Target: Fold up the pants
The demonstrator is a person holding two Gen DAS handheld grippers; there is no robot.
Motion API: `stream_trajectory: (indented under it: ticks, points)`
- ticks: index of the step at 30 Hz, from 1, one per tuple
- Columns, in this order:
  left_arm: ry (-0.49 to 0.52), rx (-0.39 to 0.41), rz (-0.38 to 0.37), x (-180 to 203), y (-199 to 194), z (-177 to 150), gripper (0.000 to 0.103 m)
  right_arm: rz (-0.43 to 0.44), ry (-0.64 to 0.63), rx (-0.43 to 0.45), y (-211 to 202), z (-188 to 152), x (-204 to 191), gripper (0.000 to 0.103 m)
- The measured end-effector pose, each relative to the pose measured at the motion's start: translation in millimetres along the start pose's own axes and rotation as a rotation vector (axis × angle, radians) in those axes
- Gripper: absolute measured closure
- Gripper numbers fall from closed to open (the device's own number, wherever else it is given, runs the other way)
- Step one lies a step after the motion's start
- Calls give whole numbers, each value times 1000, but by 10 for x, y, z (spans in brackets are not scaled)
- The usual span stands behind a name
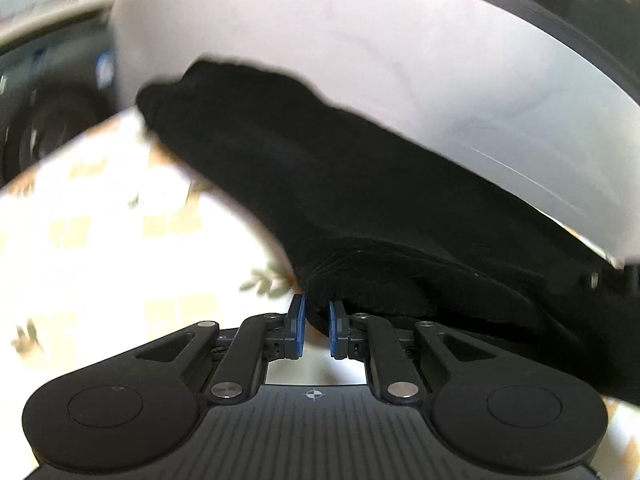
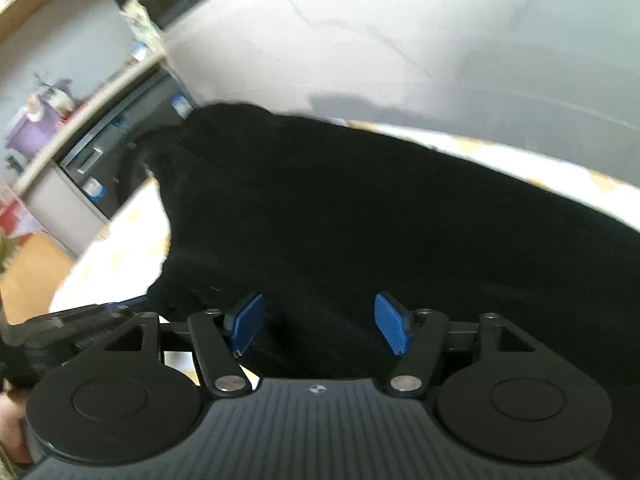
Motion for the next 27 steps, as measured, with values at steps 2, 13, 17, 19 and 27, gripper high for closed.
stream_trajectory:
  ticks: [2, 13, 17, 19, 27]
  points:
    - [-31, -25, -7, -12, 15, -77, 91, -52, -8, -16, 62, -90, 75, 38]
    - [-117, -34, -30, -112, -129, 72, 93, -161, -75, -20, 118, -320, 135, 39]
    - [37, -30, 4, 55, -134, 150, 90, -156, -35, -4, 90, -322, 177, 39]
    - [128, -27, 34, 150, -138, 150, 88, -148, -10, 1, 86, -309, 205, 39]
    - [-152, -97, -252, 366, -176, 153, 80, -138, 50, 26, -17, -328, 270, 40]
Point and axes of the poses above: each gripper's, at about its wrist camera, not at the fingertips, and y roughly the way its jaws point, x to its right, z to its top, the point moved 10 cm from there along y, roughly the way its jaws point, and after that the axes turned 11 degrees about y, right-handed, at the moved point
